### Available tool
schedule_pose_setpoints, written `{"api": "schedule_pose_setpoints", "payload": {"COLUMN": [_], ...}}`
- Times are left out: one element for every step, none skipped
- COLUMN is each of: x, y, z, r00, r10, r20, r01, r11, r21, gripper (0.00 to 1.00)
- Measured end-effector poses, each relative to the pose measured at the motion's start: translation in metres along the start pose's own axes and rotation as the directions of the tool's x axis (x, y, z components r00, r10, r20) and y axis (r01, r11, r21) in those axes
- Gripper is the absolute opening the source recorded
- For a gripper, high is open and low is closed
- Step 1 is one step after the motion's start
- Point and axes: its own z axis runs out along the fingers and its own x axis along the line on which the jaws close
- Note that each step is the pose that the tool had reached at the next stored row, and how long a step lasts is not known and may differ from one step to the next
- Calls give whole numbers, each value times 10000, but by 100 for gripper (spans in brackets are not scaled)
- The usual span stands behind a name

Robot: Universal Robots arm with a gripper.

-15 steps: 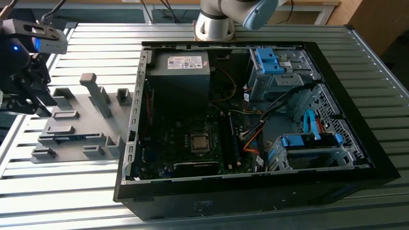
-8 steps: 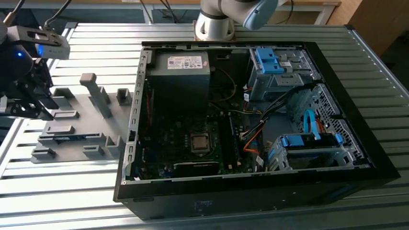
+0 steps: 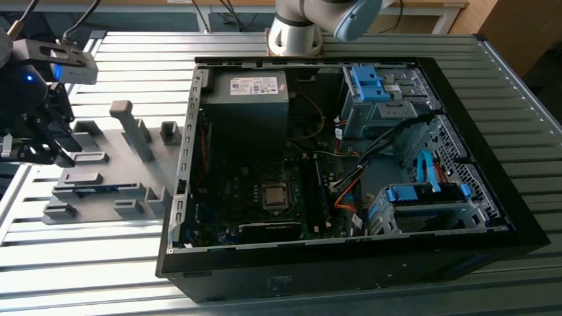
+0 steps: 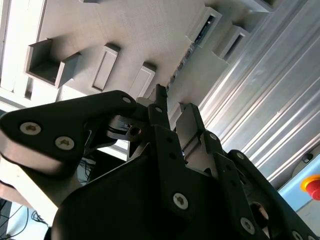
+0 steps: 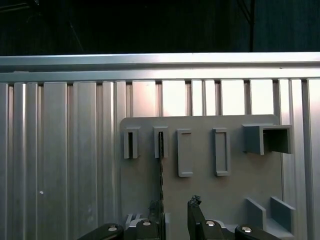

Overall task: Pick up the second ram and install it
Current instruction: 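Pick up the second ram and move it above second insertion slot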

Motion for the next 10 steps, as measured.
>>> {"api": "schedule_pose_setpoints", "payload": {"x": [0, 0, 0, 0, 0, 0, 0, 0, 0, 1], "y": [0, 0, 0, 0, 0, 0, 0, 0, 0, -1], "z": [4, 7, 10, 12, 13, 13, 14, 14, 15, 24], "r00": [10000, 10000, 10000, 10000, 10000, 10000, 10000, 10000, 10000, 10000], "r10": [0, 0, 0, 0, 0, 0, 0, 0, 0, 0], "r20": [0, 0, -1, -1, -1, -1, -1, 0, -2, 2], "r01": [0, 0, 0, 0, 0, 0, 0, 0, 0, 0], "r11": [10000, 10000, 10000, 10000, 10000, 10000, 10000, 10000, 10000, 10000], "r21": [0, 0, 0, 0, -1, -1, -1, 0, 0, 5], "gripper": [35, 35, 35, 35, 35, 35, 35, 35, 35, 35]}}
